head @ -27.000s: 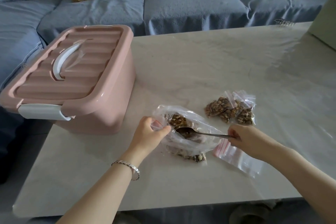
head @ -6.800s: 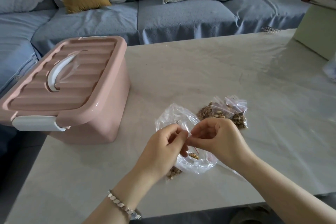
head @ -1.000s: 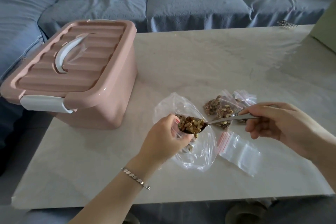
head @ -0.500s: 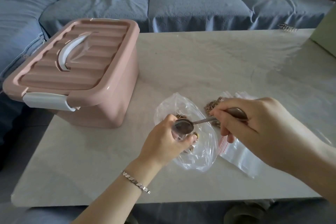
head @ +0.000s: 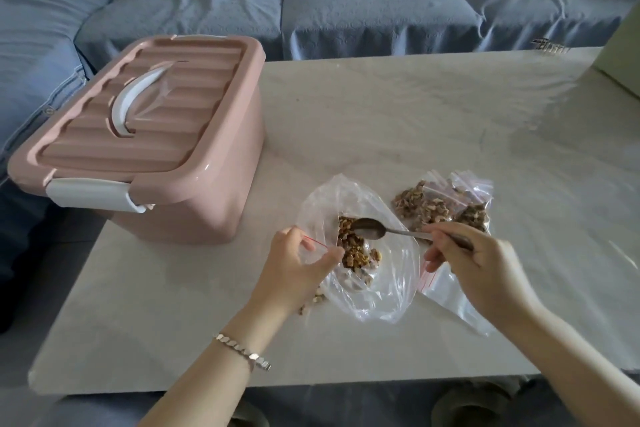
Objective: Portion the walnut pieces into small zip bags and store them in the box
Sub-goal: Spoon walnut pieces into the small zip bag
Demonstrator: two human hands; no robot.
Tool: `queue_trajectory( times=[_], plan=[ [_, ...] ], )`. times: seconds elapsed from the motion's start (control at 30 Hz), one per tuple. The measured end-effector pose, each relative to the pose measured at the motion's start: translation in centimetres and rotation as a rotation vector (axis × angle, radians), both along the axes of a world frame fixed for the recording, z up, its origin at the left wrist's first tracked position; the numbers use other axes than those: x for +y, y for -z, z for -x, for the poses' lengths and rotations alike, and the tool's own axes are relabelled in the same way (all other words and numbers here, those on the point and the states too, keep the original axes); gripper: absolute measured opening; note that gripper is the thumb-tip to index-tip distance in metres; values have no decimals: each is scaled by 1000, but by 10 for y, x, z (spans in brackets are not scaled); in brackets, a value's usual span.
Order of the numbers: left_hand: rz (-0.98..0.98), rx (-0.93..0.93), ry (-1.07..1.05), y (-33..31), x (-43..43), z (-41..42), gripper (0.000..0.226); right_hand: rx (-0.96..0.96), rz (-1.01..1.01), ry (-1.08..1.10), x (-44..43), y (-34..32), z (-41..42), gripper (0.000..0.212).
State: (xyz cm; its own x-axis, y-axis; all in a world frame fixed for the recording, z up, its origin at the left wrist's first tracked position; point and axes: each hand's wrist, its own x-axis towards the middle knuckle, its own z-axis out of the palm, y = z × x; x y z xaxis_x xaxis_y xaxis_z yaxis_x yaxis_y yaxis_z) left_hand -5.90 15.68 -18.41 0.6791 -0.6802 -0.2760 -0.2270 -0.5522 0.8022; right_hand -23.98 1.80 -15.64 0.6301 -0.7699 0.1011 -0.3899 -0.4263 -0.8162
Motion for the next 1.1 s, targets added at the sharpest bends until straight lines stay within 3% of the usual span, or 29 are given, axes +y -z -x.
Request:
queue_trajectory(
  times=[0.23, 0.5, 0.73, 0.97, 1.1],
  plan=[
    [-69, 106, -21, 2, -18, -4, 41, -33, 15, 84, 4, 30, -13, 21],
    [20, 180, -76, 5, -24, -3, 37, -80, -431, 156, 19, 38, -14, 21],
    [50, 191, -100, 9, -21, -6, 36, -257, -930, 345, 17, 32, -17, 17],
    [45, 41, -68, 2, -8, -8, 34, -286, -1042, 355, 4, 23, 0, 18],
    [69, -305, -42, -16, 1, -3, 37, -241, -947, 324, -5, 8, 12, 19]
  ],
)
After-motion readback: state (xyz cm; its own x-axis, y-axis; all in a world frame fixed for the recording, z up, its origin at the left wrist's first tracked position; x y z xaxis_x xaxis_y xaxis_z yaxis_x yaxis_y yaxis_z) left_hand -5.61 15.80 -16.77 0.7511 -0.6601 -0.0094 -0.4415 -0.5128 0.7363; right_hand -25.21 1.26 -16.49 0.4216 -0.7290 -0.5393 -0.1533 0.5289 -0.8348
